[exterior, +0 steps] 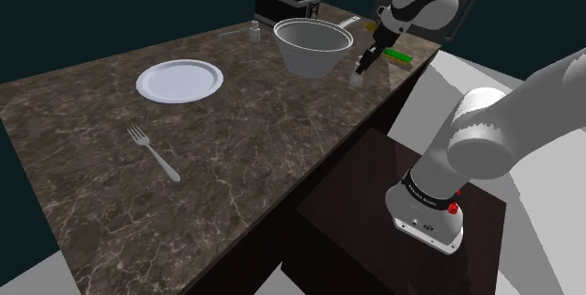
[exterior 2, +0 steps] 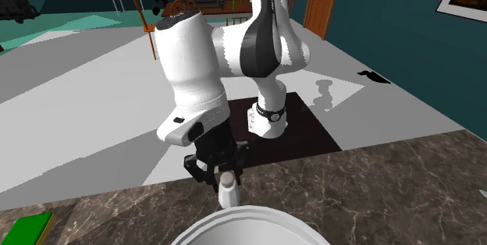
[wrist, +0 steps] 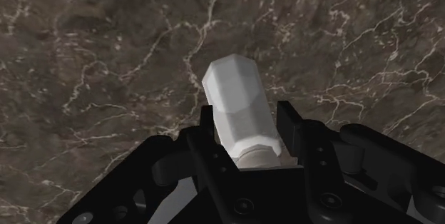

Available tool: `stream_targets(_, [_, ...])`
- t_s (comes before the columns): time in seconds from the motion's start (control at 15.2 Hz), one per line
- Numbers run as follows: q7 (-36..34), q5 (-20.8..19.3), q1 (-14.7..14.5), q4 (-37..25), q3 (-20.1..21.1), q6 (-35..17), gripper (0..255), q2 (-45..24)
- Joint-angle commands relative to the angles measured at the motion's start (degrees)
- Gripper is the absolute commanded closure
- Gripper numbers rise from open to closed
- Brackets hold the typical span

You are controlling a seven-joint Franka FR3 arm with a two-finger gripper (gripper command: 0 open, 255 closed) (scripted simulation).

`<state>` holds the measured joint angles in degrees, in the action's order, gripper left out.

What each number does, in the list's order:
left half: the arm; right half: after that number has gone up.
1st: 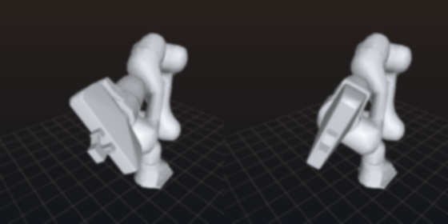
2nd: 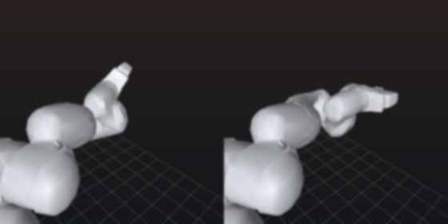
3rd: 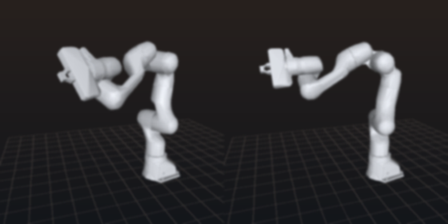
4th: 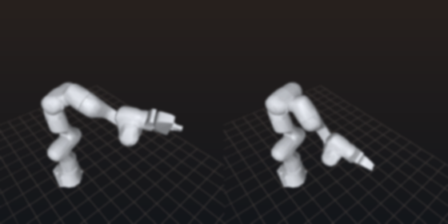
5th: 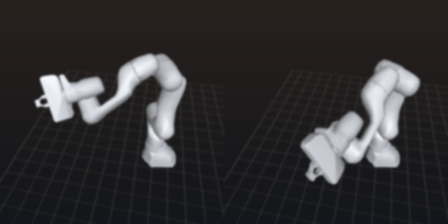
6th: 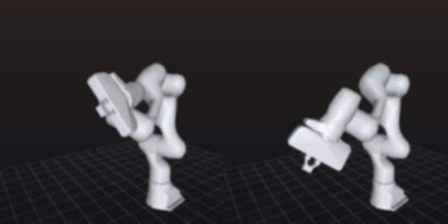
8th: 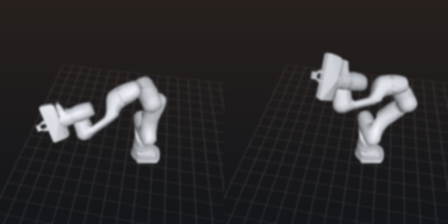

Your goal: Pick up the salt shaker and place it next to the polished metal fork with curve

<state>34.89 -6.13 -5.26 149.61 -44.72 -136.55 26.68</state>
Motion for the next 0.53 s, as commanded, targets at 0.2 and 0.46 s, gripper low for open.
stream_targets(0.2, [-1.7,-1.0,1.3,-2.1,2.2,4.5,255,2.6])
stream_targets(0.46, [-2.7,-1.3,1.9,-4.0,3.7,8.0,255,4.2])
